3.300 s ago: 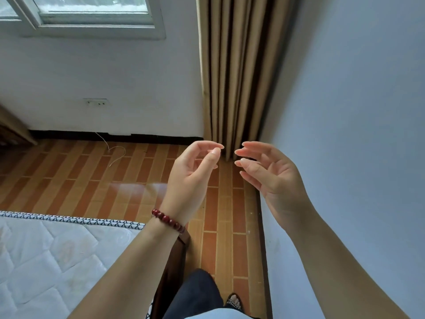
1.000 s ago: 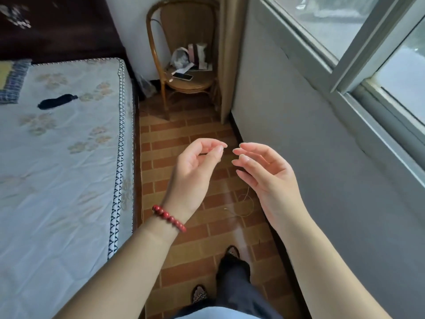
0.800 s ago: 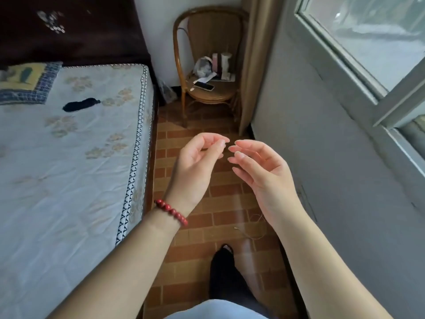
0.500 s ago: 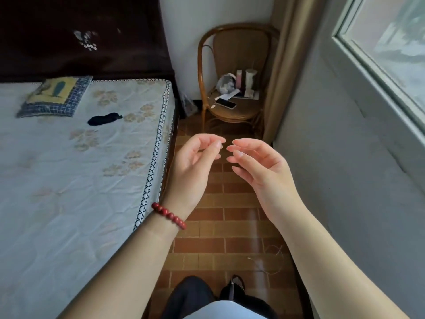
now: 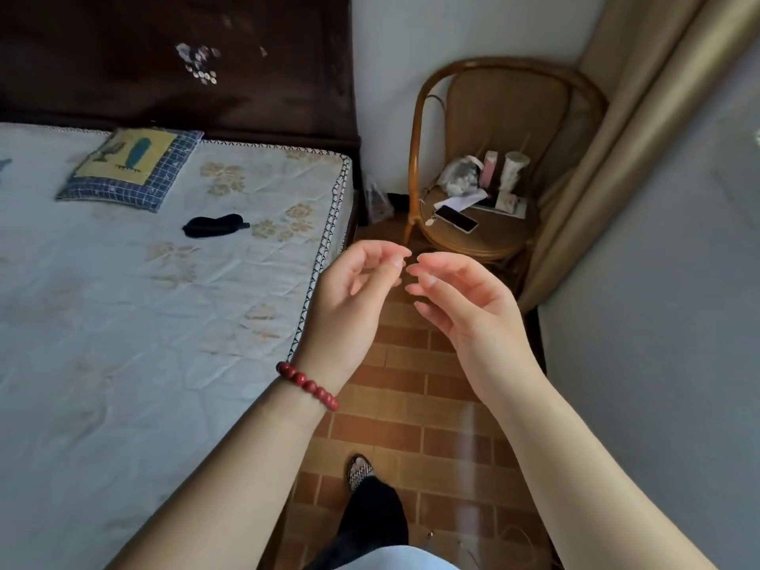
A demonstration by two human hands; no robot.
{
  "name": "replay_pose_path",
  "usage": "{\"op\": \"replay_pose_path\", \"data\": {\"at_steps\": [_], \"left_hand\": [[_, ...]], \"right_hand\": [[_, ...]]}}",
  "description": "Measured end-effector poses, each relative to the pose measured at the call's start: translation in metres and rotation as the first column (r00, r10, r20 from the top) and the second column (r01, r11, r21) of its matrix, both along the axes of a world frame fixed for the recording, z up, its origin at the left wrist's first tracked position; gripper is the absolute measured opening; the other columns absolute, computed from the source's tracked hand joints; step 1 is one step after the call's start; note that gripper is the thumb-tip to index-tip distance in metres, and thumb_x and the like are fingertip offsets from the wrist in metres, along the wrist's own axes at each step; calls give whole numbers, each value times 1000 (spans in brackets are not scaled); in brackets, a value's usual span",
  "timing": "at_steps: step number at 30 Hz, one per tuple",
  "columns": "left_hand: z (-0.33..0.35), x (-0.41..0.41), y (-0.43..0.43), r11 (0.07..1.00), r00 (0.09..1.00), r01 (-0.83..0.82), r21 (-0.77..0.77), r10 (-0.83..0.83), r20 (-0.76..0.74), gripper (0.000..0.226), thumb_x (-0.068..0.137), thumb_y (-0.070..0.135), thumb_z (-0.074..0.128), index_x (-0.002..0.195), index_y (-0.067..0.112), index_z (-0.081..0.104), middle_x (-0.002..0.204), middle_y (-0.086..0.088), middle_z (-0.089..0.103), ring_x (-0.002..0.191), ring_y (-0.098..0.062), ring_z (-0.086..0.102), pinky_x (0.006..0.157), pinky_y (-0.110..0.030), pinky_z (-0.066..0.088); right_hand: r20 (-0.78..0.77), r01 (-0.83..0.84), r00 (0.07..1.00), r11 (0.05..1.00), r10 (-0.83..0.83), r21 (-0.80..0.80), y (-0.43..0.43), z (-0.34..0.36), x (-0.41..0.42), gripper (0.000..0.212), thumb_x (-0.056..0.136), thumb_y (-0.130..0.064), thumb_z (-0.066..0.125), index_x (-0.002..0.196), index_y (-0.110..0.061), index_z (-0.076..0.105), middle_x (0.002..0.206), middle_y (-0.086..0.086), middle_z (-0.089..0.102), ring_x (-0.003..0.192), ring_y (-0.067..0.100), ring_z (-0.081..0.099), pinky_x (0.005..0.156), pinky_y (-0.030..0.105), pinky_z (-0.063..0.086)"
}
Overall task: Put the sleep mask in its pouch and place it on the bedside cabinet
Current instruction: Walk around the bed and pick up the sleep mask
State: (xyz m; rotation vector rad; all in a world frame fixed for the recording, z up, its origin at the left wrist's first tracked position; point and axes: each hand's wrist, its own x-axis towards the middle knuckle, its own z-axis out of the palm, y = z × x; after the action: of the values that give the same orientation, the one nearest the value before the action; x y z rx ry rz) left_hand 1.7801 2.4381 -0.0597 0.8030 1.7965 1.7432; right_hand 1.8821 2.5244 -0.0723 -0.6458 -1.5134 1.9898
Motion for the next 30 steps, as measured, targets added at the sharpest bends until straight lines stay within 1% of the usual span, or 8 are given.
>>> {"op": "replay_pose_path", "data": {"at_steps": [4,8,14,19,21,24,27,30], "left_hand": [[4,-62,30,1000,1000,-30,7,30,-8,12,83,32,54,82,34,66,89,14,68,82,4,64,69,-10,47],[0,-100,50,998,998,-57,-19,56,-11,11,81,34,54,83,35,65,91,13,68,84,2,63,70,-11,46],[-10,-160,91,992,993,-118,-32,119,7,13,87,23,56,84,32,65,86,14,66,80,4,63,69,-8,46],[-13,-210,146,980,981,-196,-31,196,-10,12,89,19,55,89,26,65,91,8,65,80,1,64,72,-15,50],[-9,-229,174,972,972,-234,-20,234,-2,12,89,17,55,89,24,65,91,6,66,79,2,65,72,-13,50],[-5,-256,209,959,960,-281,-24,281,1,12,89,17,56,88,25,65,89,11,65,80,2,65,73,-17,51],[-6,-281,236,938,938,-346,-30,346,-2,12,88,18,58,88,27,66,88,12,64,81,-5,66,74,-21,51],[-9,-303,253,920,920,-390,-45,391,5,12,88,19,58,88,29,66,93,12,66,83,-2,66,75,-16,49]], "right_hand": [[-20,-14,1000,1000,14,4,35,7,-64,20,88,-9,62,88,-27,71,90,-6,72,88,12,66,84,32,51],[-21,-34,999,999,33,-38,57,5,-107,18,87,-8,62,88,-24,70,88,-6,72,85,9,66,80,29,51],[-4,-104,995,992,104,-70,105,-2,-171,17,86,-10,63,88,-25,71,86,-7,72,83,9,64,76,25,52],[2,-186,982,982,186,-40,163,-5,-228,14,84,-16,65,89,-27,71,91,-5,72,88,10,65,78,24,54],[13,-229,973,972,230,-44,191,0,-252,11,82,-20,65,91,-25,71,93,-3,71,89,10,66,78,24,54],[32,-249,968,968,250,-22,231,7,-282,18,76,-27,66,93,-22,69,96,2,69,90,12,65,82,26,53],[60,-267,962,964,266,-4,264,8,-312,12,84,-17,64,94,-19,68,97,5,66,92,15,63,84,28,52],[76,-306,949,952,306,-10,286,3,-340,13,89,-9,61,94,-19,68,97,6,65,93,17,62,85,30,51]]}}
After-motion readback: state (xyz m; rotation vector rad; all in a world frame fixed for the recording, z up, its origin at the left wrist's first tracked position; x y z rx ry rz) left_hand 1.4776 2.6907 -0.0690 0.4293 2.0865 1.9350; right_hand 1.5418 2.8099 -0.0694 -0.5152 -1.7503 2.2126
